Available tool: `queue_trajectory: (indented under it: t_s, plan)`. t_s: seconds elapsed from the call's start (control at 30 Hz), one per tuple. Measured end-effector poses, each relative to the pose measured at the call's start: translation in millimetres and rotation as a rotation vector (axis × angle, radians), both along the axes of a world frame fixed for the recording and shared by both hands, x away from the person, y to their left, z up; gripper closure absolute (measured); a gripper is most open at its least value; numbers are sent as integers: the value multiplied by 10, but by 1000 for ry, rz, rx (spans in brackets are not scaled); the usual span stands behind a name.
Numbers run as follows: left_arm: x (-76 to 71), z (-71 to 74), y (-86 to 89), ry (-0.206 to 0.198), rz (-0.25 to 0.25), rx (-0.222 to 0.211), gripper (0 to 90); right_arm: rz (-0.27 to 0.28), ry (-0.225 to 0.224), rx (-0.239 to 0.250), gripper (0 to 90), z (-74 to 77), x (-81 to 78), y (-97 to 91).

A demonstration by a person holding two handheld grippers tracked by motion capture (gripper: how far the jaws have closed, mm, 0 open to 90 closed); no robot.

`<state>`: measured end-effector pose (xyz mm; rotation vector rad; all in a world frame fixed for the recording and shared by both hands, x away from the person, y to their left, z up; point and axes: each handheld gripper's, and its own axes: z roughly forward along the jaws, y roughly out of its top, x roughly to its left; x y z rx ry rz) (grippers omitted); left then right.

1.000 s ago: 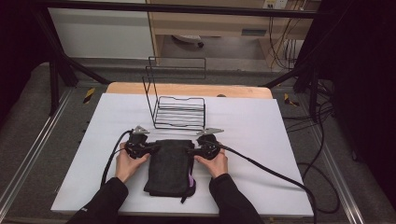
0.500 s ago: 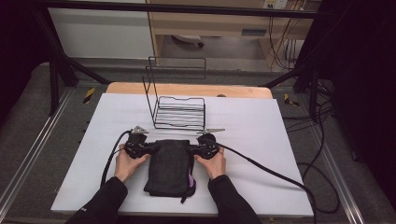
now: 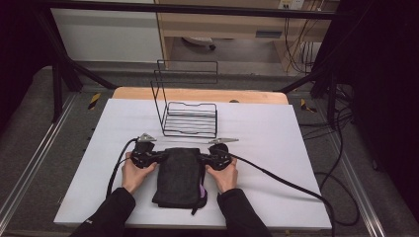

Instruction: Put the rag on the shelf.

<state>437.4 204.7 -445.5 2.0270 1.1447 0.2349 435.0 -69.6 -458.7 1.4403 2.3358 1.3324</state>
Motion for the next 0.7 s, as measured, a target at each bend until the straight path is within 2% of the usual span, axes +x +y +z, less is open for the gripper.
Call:
queue_trajectory:
  t_s: [0.03, 0.23, 0.37, 0.53, 0.7]
  plan:
    - [-3, 10, 9, -7, 1, -3, 815, 0, 2, 4, 793, 10, -2, -1]
    - [-72, 116, 34, -55, 2, -28, 818, 2, -52, 13, 795, 86, -56, -10]
    - [-140, 189, 49, -86, -4, -38, 819, 4, -99, 36, 796, 140, -103, -11]
    - [-224, 277, 85, -121, -2, -75, 819, 13, -149, 60, 798, 221, -166, -21]
    - [-308, 379, 107, -154, -2, -98, 820, 19, -178, 91, 799, 310, -223, -39]
